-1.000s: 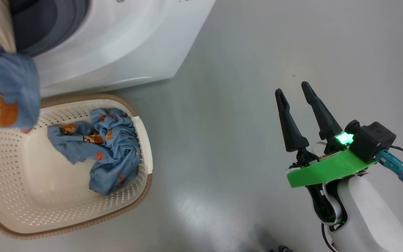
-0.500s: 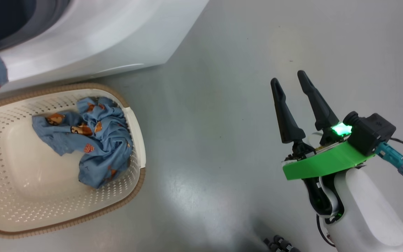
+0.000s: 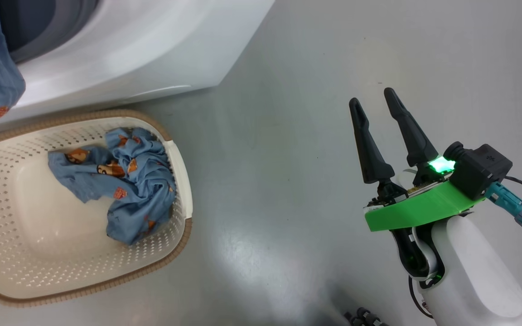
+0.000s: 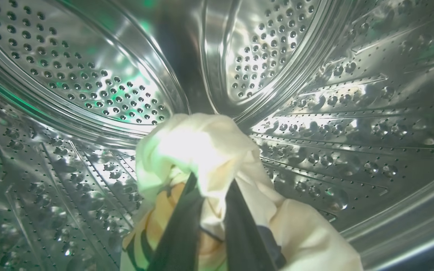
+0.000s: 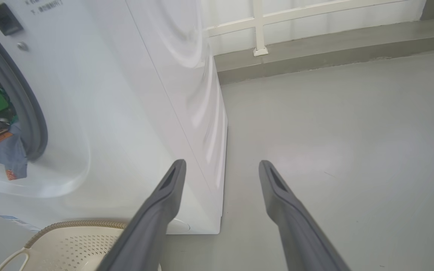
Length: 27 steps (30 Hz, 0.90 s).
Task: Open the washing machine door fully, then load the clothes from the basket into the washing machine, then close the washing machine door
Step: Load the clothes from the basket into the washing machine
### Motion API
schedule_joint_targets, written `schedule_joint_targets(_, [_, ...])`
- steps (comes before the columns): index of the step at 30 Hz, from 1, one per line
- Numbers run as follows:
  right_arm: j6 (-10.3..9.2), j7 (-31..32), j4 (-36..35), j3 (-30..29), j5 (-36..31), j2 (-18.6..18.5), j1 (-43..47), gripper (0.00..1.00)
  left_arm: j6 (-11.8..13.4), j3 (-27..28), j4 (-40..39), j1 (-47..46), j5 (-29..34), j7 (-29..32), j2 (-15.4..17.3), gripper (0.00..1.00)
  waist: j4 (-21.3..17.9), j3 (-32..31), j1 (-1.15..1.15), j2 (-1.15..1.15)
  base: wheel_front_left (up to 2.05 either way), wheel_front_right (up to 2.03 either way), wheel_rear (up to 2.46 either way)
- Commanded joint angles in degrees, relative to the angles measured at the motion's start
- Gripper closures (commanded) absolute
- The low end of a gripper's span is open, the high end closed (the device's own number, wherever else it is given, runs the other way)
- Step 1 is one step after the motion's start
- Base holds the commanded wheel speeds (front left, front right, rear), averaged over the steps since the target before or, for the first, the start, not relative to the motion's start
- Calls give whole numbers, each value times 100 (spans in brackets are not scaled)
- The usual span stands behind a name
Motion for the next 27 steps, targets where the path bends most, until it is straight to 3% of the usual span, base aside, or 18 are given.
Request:
schedule_joint_targets(1, [42, -46, -113, 117, 32, 0, 103, 0, -15, -21, 51, -195, 44, 81, 190, 0, 13, -16, 0, 0, 0, 0, 0])
schedule_joint_targets(13, [42, -46, -103, 124, 24, -9, 111, 0, -37, -123, 623, -407, -76, 652, 104, 0, 30, -112, 0, 0, 0, 0, 0])
schedule_joint_targets(22, [42, -46, -106, 55, 17, -53, 147, 0, -70, -61, 524, -262, -325, -127, -43, 0, 90, -207, 0, 0, 0, 0, 0])
schedule_joint_targets(27, [42, -46, -113, 45, 6, -74, 147, 0, -77, 93, -81, 64, -491, -262, -145, 0, 143, -282, 0, 0, 0, 0, 0])
